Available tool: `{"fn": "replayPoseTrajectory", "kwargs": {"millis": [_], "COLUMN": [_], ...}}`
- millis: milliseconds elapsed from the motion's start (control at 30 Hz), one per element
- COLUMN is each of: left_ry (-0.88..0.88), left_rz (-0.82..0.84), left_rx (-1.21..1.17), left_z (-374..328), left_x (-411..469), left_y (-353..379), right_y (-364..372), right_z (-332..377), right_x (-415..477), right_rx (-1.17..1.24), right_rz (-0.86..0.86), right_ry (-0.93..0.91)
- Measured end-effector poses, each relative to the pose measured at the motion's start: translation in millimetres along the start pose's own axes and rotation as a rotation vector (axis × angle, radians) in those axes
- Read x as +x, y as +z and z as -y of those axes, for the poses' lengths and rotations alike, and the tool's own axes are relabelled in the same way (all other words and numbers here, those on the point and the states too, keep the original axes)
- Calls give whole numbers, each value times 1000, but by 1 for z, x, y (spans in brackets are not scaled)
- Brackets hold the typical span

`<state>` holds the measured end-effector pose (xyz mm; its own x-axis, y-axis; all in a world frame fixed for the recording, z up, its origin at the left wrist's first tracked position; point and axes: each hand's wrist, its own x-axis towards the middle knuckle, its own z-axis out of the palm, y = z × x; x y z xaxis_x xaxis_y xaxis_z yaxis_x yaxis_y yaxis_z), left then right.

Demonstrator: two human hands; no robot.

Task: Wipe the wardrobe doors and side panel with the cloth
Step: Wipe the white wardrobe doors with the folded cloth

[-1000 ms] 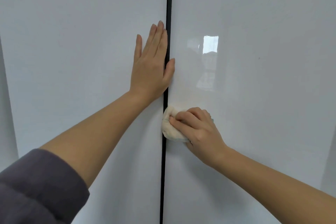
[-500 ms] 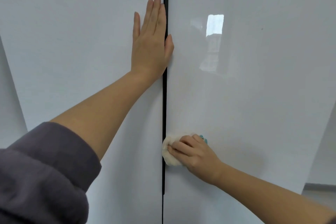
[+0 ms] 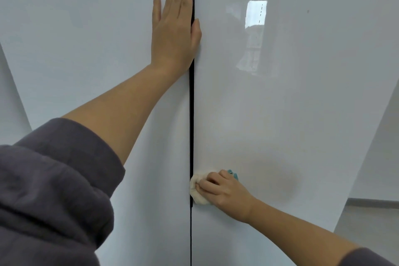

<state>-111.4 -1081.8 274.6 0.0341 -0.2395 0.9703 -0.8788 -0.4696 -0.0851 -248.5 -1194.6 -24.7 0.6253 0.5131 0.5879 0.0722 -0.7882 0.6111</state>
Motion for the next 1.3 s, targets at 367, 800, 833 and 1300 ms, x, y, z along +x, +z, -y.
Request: {"fn": "replayPoseTrajectory", "kwargs": {"millis": [367,800,833,1300], "left_ry": [-10,8,8,-16], "left_rz": [18,29,25,-37], "left_rx": [-4,-16,-16,-9], "left_z": [-1,0,0,0], "left_x": [-1,-2,-3,-5], "left_y": [0,2,2,12], "right_y": [4,-111,-123,-248], "right_z": [-3,-141,-156,-307], "right_x": [-17,85,98,248], "right_rx": [31,-86,-111,-186], "right_rz": [300,133,101,-450], "right_ry": [-407,-368,-327,357]}}
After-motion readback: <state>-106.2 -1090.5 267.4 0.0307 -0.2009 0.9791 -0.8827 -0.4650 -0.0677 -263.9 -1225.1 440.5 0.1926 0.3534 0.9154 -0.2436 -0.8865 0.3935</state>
